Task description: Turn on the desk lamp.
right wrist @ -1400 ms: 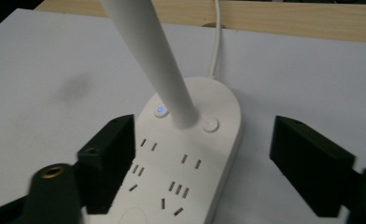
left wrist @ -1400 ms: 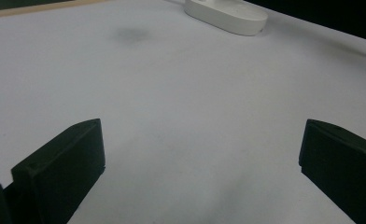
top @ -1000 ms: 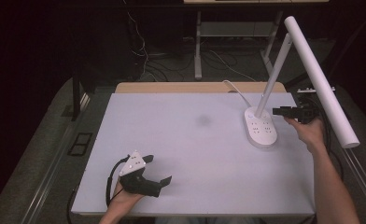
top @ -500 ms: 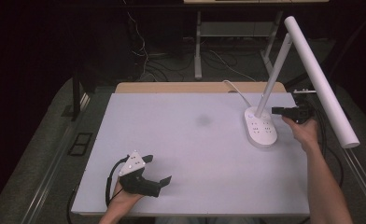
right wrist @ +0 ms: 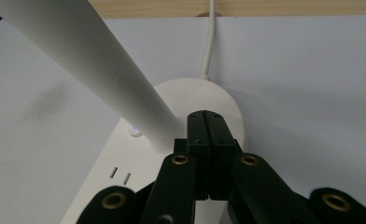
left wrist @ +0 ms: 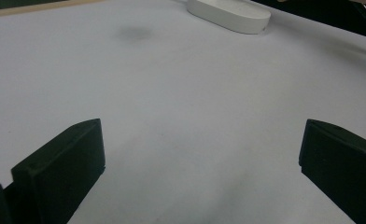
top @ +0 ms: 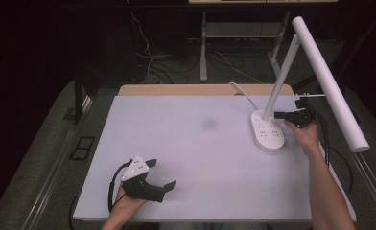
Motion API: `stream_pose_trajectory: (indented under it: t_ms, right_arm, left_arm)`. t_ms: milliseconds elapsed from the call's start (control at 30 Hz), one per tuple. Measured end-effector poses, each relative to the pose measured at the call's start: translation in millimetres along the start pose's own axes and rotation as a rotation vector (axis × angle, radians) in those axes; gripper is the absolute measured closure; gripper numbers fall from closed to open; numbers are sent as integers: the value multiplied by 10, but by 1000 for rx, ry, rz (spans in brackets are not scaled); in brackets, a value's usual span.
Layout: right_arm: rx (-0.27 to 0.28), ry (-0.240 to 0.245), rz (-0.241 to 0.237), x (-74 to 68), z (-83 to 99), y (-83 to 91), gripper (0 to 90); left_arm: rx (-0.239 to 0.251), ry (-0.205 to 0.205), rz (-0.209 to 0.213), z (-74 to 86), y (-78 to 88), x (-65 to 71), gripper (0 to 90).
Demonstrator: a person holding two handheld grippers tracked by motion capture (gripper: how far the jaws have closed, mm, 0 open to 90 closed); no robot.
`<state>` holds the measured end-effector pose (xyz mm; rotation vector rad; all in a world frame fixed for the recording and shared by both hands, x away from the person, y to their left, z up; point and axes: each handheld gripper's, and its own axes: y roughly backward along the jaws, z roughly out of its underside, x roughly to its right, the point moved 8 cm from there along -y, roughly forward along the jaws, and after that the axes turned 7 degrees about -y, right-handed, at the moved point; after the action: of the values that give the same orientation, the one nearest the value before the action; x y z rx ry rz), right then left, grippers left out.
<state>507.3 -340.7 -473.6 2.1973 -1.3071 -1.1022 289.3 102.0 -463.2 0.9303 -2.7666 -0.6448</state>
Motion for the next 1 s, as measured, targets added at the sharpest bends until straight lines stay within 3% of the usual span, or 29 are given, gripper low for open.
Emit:
stream_pose_trajectory:
  t_ms: [333, 433, 567, 733, 900, 1000]
  right_arm:
    - [-9, -14, -14, -14, 30, -122, 890]
    - [-16, 10, 8, -26, 33, -122, 891]
    - [-13, -7, 8, -24, 43, -126, 894]
    - [3, 27, 20, -24, 58, -135, 894]
    - [11, 16, 16, -30, 59, -135, 893]
    - [14, -27, 12, -29, 50, -128, 891]
  left_arm:
    - [-1, 1, -2, 2, 0, -4, 0]
    - [-2, 2, -2, 2, -5, -3, 0]
    - [-2, 0, -1, -12, -30, 4, 0]
    - [-16, -13, 6, 2, -52, 32, 0]
    - [-17, -14, 7, 3, -51, 28, 0]
    - [-15, -11, 6, 3, -52, 21, 0]
